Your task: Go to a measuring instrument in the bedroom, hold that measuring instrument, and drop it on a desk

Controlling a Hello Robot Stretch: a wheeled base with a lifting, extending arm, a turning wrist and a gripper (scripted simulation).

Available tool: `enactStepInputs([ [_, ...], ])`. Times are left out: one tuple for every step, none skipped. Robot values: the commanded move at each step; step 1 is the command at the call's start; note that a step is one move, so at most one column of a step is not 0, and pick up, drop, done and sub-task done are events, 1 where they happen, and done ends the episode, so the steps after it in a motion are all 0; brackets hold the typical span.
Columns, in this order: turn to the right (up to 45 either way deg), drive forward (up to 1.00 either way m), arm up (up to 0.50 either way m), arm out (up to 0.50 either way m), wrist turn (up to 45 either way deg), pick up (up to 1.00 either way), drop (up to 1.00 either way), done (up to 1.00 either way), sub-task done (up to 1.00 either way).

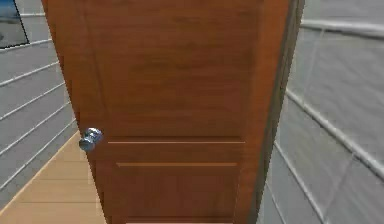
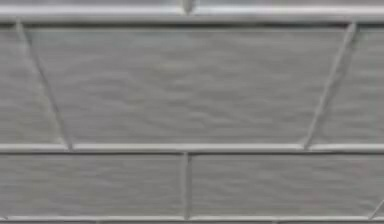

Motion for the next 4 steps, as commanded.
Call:
enactStepInputs([
  [-45.0,0.00,0.00,0.00,0.0,0.00,0.00,0.00,0.00],
  [-6.0,0.00,0.00,0.00,0.0,0.00,0.00,0.00,0.00],
  [0.0,0.80,0.00,0.00,0.0,0.00,0.00,0.00,0.00],
  [-9.0,0.00,0.00,0.00,0.0,0.00,0.00,0.00,0.00],
])
